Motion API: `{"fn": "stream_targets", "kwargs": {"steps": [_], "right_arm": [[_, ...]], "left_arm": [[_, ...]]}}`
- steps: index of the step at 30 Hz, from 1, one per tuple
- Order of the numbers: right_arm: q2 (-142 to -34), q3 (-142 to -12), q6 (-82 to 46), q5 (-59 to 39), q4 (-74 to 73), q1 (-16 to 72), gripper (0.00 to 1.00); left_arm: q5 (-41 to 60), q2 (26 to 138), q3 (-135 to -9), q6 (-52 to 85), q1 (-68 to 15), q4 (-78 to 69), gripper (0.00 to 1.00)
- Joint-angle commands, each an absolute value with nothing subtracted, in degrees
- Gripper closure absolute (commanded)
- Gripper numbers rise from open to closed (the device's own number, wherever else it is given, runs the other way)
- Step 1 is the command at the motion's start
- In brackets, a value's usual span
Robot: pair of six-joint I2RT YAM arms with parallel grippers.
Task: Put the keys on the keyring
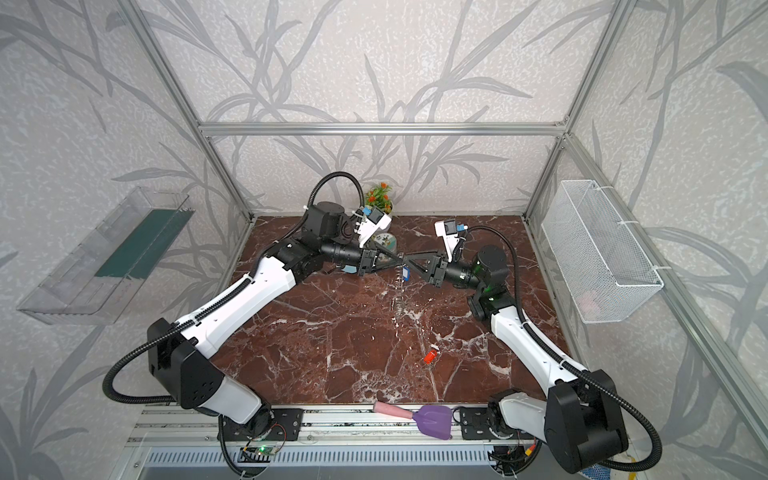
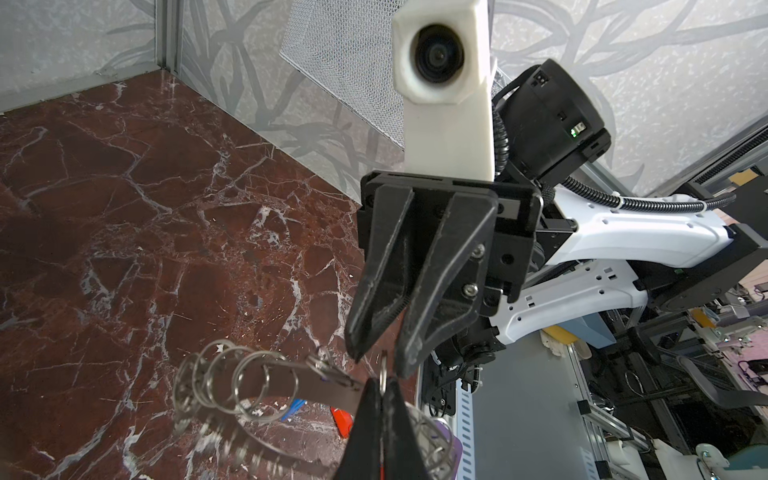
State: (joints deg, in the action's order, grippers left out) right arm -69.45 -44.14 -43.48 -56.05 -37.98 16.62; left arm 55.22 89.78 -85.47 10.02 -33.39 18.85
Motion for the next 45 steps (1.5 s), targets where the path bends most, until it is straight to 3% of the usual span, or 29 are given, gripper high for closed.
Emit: {"fn": "stream_targets", "kwargs": {"steps": [1,6,16,22,30,36,42,45], "right_arm": [[-69.61,-45.81,-43.29,-57.65,-39.50,17.05,0.85],[-69.77,-45.38,-43.26,-57.83,-39.62,17.23,0.92],[-70.66,-45.02,-43.95,-58.62,-41.00,17.58,0.85],[-71.09,-44.82,-44.49,-58.71,-41.99,17.66,1.00],[-70.84,-44.92,-44.65,-57.99,-41.99,17.75,1.00],[-69.37,-44.92,-44.91,-55.10,-41.75,17.75,1.00],[-68.64,-45.26,-45.73,-54.38,-42.01,17.80,1.00],[-68.72,-45.27,-45.79,-54.38,-42.01,17.73,1.00]], "left_arm": [[57.11,89.64,-87.48,8.97,-33.19,17.14,1.00],[56.78,89.82,-87.45,9.01,-33.22,16.93,1.00],[56.60,90.22,-87.46,9.24,-33.19,16.79,1.00],[56.33,90.00,-87.29,9.20,-33.13,16.71,1.00],[56.04,88.73,-86.22,12.96,-32.50,13.91,1.00],[56.16,84.54,-78.33,27.94,-28.68,-2.53,0.77],[58.15,81.27,-68.97,40.94,-23.99,-16.91,0.64],[59.11,80.31,-66.59,40.66,-23.71,-15.89,0.57]]}}
